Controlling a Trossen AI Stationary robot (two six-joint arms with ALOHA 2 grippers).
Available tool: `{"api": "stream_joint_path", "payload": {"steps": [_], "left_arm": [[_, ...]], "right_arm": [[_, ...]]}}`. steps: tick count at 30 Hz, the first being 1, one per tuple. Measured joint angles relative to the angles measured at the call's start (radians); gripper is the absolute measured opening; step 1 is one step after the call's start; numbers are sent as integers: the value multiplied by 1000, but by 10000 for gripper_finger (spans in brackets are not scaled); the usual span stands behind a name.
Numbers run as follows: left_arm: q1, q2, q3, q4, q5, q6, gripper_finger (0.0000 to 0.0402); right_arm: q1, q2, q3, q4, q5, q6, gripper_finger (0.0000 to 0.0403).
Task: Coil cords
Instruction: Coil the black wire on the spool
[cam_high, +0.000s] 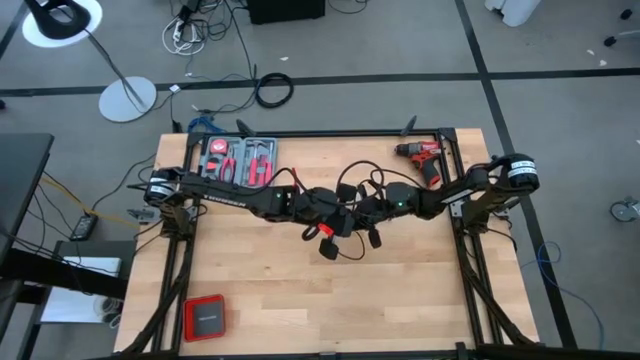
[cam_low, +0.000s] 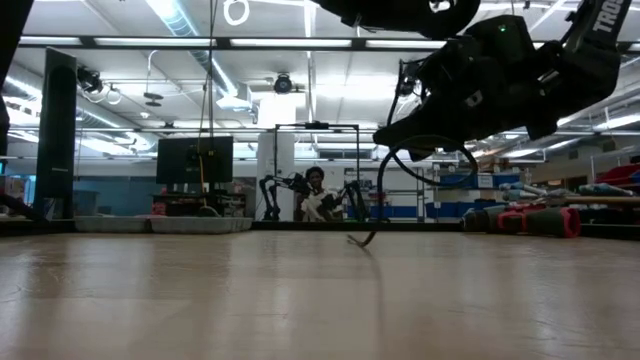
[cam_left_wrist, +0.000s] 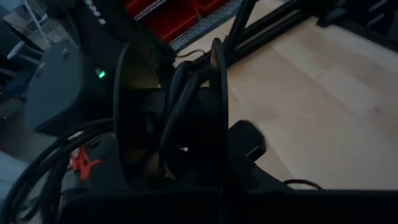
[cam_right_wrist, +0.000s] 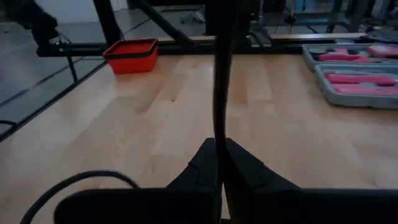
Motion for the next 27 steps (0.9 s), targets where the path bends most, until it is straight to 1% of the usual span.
{"api": "stream_joint_path", "payload": {"steps": [2,4,7,9,13,17,19,21,23,27], "left_arm": [[0,0,0,7,23,-3,0],[0,0,0,-2,23,-4,0],[-1,0,0,-29,-10,-6,0],[-1,0,0,-52,-33,-23,0],[3,0,0,-106,-61,-86,0],[11,0,0,-142,-76,-141,0],[17,0,0,-146,-77,-159,0],[22,0,0,-154,-59,-163,0],[24,0,0,-155,-42,-164,0],[29,0,0,-153,20,-164,0]], "right_arm": [[-23,-34,0,-38,-20,0,6],[-41,-91,0,-99,-39,-6,6],[-48,-197,0,-242,-37,-47,6],[-41,-260,0,-334,-15,-71,7],[-13,-361,0,-463,63,-103,7],[12,-433,0,-512,115,-113,7],[19,-466,0,-513,118,-113,7],[27,-500,0,-533,121,-120,7],[28,-536,7,-611,122,-148,7],[33,-587,60,-745,117,-264,7]]}}
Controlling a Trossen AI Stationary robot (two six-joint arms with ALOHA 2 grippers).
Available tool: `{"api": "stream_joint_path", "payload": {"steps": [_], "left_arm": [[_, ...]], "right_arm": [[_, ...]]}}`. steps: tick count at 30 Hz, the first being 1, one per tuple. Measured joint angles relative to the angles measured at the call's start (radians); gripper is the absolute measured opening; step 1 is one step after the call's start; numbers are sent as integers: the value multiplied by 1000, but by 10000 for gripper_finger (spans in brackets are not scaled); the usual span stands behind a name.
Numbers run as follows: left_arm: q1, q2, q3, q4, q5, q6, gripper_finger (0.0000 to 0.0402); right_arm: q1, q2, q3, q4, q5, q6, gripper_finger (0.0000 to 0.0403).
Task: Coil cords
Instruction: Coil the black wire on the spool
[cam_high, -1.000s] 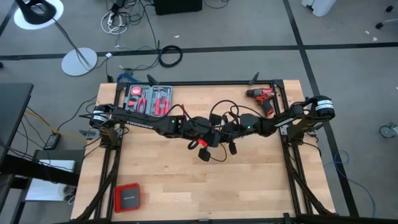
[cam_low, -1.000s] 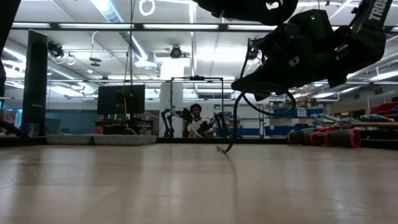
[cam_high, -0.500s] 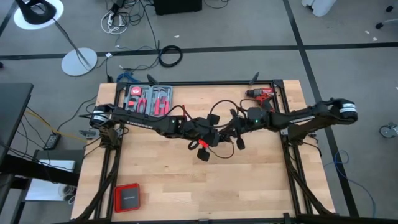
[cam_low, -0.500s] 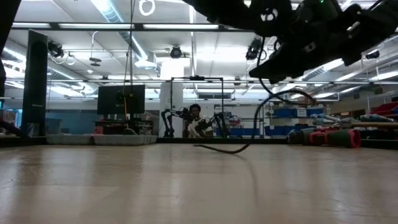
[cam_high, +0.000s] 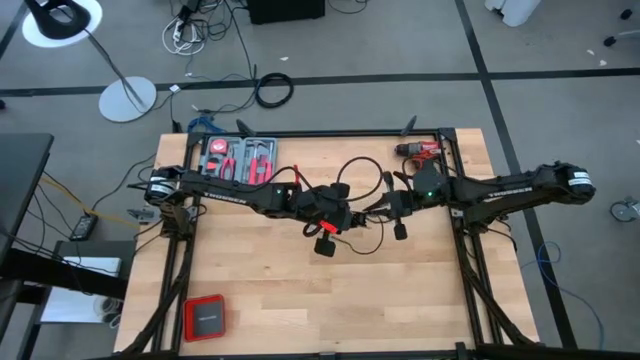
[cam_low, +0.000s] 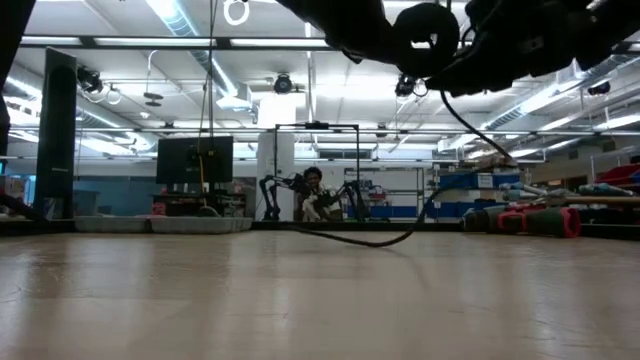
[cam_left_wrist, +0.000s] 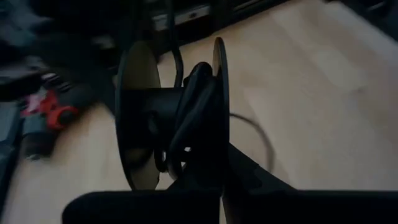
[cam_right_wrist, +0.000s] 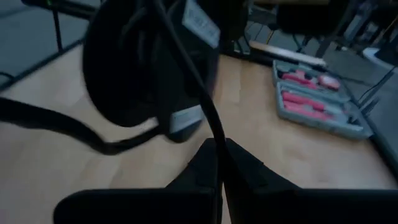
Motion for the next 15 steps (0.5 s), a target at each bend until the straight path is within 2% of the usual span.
{"api": "stream_joint_path", "payload": {"steps": [8,15], "left_arm": [[1,0,0,6,94,0,0],[1,0,0,9,101,-19,0]], "right_arm": [[-1,25,87,-8,26,-212,7],[9,104,160,22,3,-338,7]]}}
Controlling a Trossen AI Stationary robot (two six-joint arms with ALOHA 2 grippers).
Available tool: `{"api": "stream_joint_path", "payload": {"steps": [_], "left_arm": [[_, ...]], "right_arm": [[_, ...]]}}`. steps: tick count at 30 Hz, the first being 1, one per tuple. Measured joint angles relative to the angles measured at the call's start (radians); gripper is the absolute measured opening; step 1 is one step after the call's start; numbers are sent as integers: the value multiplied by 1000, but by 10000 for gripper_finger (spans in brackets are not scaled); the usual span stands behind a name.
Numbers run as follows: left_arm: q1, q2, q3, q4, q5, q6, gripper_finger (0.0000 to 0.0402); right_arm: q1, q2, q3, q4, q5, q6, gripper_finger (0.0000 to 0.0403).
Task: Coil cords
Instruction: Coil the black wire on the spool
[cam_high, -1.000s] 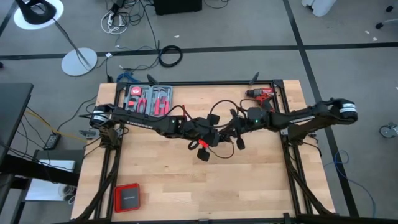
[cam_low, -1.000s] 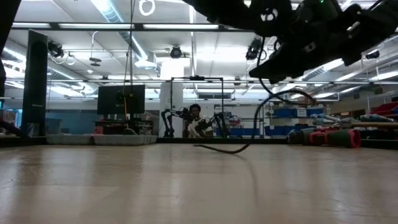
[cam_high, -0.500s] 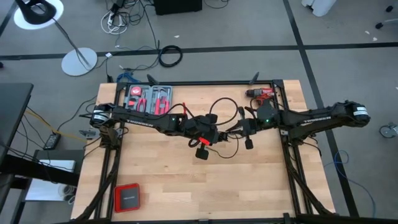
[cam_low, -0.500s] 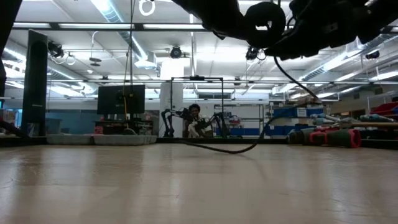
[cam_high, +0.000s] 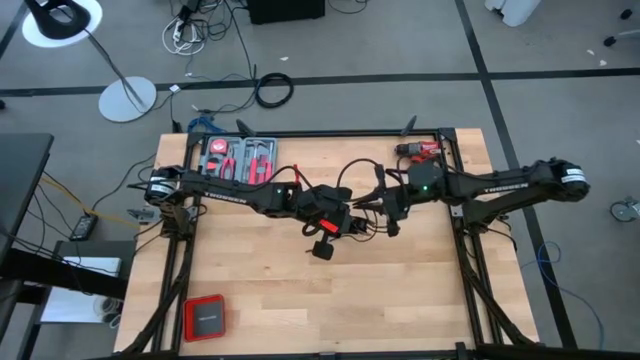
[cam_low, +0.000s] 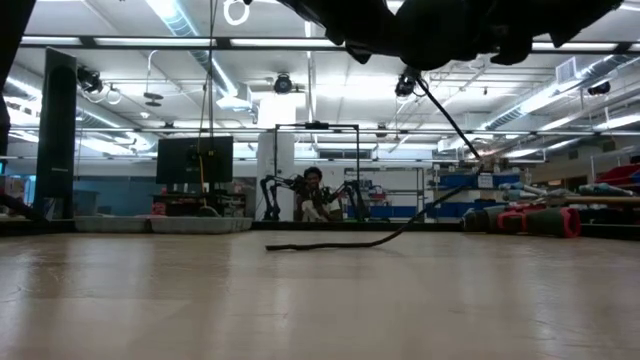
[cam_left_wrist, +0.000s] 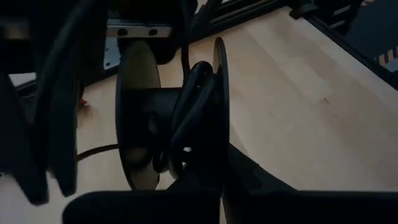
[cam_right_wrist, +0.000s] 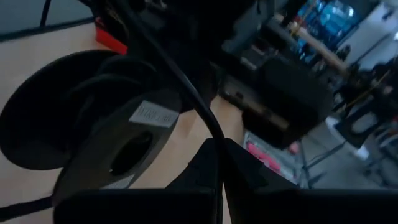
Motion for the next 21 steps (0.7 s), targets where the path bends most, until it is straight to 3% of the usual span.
{"api": "stream_joint_path", "payload": {"steps": [21], "left_arm": [[-2,0,0,26,52,10,0]], "right_arm": [[-2,82,82,-9,-40,-179,8]]}}
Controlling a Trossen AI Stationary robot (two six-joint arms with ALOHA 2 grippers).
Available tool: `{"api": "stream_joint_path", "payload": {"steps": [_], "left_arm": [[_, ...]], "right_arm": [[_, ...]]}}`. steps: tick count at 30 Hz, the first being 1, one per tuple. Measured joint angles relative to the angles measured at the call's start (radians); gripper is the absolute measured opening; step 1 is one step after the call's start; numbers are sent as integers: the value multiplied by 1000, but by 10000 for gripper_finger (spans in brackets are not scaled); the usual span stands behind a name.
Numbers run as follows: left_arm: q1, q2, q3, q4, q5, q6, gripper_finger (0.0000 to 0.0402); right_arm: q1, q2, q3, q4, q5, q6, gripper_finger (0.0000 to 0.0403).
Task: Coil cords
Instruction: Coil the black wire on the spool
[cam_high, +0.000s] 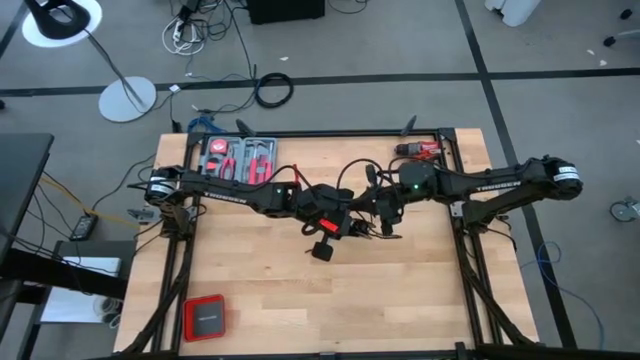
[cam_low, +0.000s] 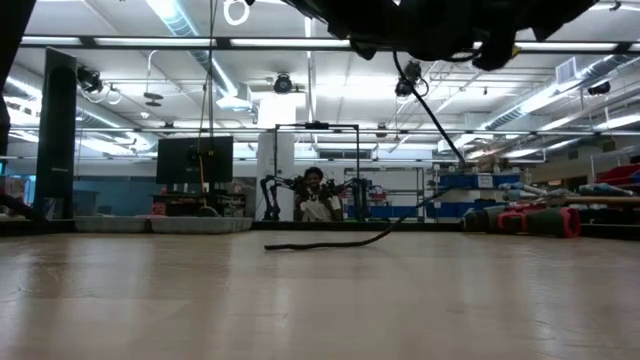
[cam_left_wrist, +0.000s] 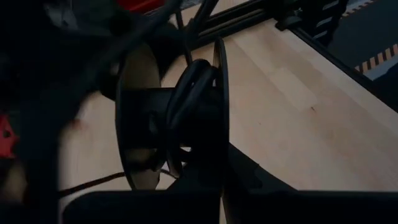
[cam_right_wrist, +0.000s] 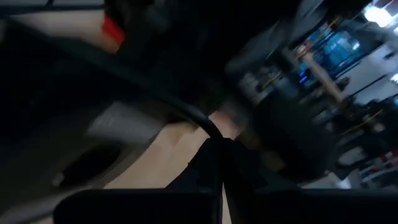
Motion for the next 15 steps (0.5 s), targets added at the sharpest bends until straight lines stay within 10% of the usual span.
{"api": "stream_joint_path", "payload": {"steps": [15], "left_arm": [[0,0,0,-10,10,-4,0]], "right_arm": [[0,69,90,-88,-59,-56,8]]}}
